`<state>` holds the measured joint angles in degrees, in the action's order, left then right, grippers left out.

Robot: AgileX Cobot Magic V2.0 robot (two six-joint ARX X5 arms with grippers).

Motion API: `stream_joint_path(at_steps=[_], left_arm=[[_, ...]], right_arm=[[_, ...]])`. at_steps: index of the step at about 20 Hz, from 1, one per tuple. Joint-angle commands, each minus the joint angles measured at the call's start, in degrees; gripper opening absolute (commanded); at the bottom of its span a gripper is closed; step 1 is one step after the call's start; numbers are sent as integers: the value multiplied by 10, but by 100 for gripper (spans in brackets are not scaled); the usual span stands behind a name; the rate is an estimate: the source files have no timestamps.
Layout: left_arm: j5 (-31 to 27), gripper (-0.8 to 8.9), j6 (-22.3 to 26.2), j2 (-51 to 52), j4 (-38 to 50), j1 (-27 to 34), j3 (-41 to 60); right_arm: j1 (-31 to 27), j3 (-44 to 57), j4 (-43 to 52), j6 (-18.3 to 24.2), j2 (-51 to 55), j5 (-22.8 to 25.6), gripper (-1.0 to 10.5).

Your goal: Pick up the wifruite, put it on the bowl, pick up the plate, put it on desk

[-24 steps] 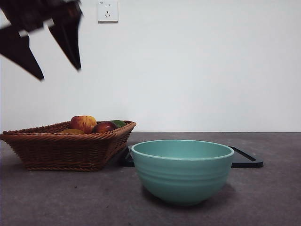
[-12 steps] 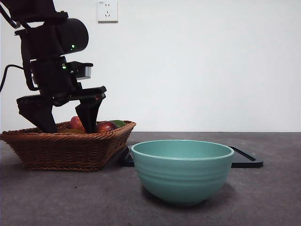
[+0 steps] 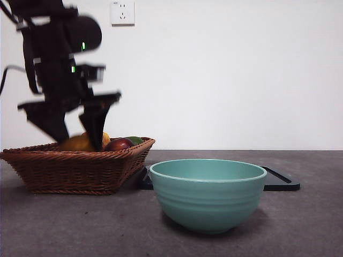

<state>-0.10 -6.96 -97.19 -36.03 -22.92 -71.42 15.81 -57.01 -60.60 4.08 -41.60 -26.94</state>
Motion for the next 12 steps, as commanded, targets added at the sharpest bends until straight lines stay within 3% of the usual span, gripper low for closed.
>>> stream_joint_path(at_steps=[1, 4, 6, 9, 12], left_arm=[[6, 272, -2, 53, -4, -22, -12], [67, 272, -2, 137, -8, -87, -12], [73, 272, -2, 156, -7, -151, -12], [72, 273, -2, 133, 0, -232, -12], [72, 273, -2, 85, 16, -273, -12]], right_arm=[[3, -12, 6, -5, -3, 0, 425], [3, -12, 6, -5, -3, 0, 425], [3, -12, 6, -5, -3, 0, 425], [3, -12, 5, -5, -3, 0, 425], [3, -12, 5, -5, -3, 0, 425]])
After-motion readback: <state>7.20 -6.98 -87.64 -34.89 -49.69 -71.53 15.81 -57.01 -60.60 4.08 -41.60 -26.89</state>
